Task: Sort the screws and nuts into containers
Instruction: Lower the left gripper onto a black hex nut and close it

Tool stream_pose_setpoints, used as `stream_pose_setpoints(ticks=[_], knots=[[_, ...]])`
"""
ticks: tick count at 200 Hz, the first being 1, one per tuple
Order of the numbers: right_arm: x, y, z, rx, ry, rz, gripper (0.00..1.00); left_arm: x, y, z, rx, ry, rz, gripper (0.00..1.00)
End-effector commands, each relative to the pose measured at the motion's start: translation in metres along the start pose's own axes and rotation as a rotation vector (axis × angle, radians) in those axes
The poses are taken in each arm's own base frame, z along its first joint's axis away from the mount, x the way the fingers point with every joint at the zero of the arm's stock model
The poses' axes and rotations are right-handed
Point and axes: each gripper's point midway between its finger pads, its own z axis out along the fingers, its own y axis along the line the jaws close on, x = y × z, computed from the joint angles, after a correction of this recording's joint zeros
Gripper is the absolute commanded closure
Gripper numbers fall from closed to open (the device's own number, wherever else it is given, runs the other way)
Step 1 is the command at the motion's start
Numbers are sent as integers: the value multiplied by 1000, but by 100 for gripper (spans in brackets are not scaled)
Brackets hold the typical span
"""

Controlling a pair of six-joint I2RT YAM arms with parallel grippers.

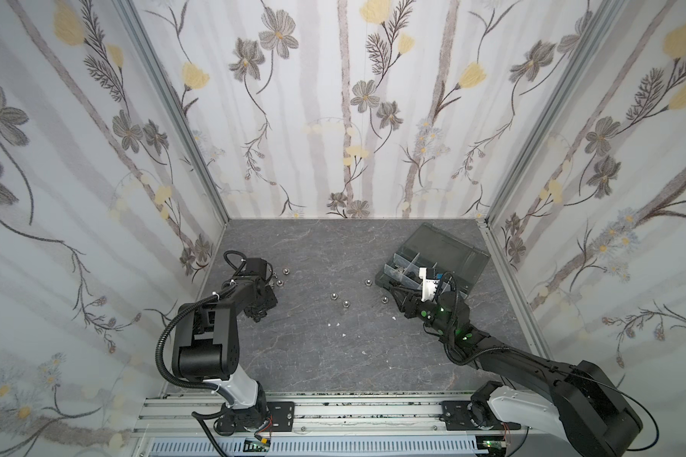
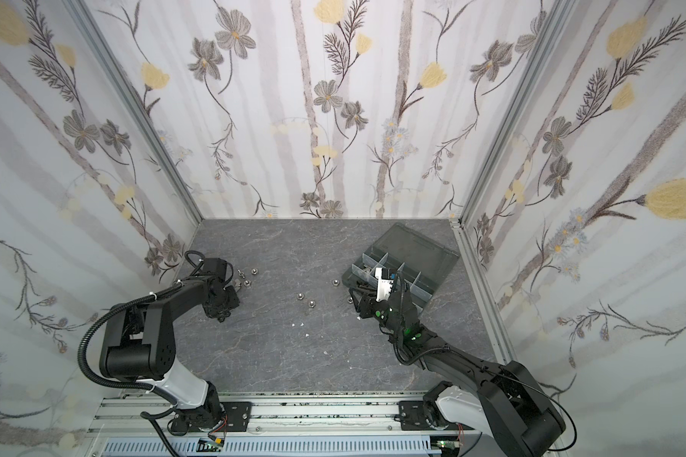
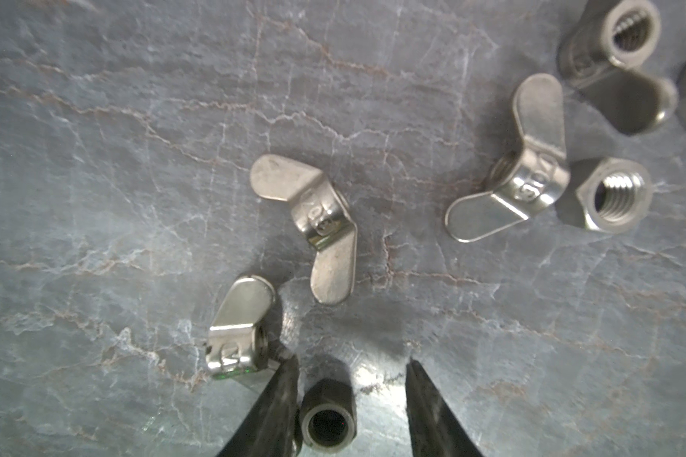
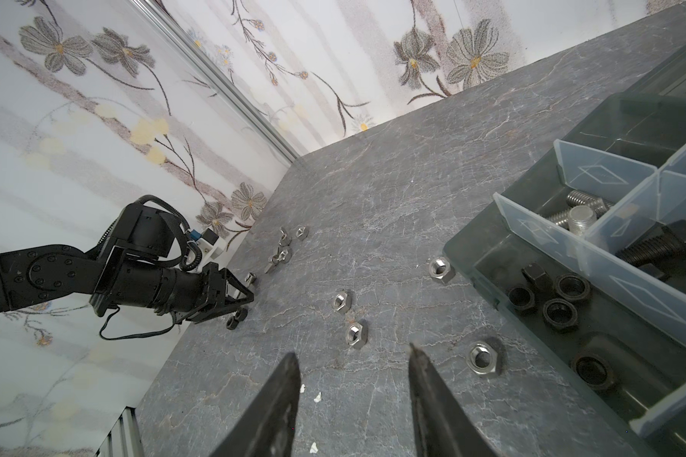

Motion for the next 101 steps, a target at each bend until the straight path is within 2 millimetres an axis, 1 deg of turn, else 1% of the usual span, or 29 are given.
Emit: stream_pose_setpoints(ticks=[1,48,85,101], knots=[[-7,8,-1,-35,-27,-5,54,0,-1,-2,12,-8,-4,56],[-7,8,-1,-34,-27,-5,54,11,-1,-3,20,4,-1,56],[-8,9,-2,-37,-29,-5,54,14,-7,-8,26,0,9,57],[-9,9,-3,-38,-31,-6,54,15,-6,-7,19,2,14,58]])
